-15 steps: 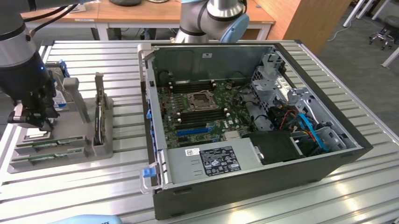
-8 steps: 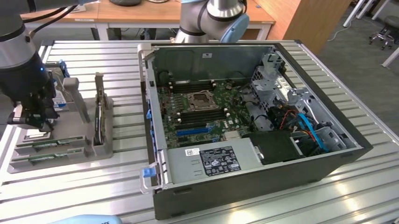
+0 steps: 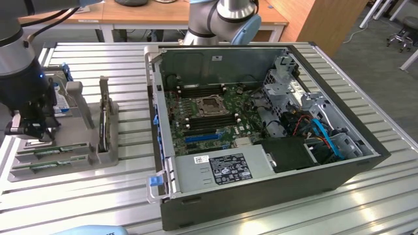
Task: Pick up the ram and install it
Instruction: 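Pick up the ram and move it above insertion slot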
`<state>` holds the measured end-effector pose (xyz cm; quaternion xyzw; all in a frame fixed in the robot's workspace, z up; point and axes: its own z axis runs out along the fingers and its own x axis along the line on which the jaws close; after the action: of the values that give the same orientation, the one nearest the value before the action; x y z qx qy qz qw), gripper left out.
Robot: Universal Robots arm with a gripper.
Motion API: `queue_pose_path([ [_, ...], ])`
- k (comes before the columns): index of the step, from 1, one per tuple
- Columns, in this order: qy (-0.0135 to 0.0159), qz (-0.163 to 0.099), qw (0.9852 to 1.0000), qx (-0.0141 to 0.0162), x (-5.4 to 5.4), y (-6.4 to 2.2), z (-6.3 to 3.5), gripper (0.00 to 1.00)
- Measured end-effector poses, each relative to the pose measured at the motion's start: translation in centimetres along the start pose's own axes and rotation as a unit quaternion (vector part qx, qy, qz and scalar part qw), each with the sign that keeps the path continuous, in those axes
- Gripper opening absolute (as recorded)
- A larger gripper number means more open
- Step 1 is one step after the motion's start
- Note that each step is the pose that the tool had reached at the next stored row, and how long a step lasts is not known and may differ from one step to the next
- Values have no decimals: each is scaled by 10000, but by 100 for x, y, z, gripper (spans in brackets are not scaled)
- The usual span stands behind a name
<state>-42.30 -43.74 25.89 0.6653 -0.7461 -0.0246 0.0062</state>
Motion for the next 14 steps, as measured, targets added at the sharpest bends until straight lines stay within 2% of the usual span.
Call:
queue_pose_path([
  [14, 2, -42, 10000, -1, 167, 2, -2, 41],
])
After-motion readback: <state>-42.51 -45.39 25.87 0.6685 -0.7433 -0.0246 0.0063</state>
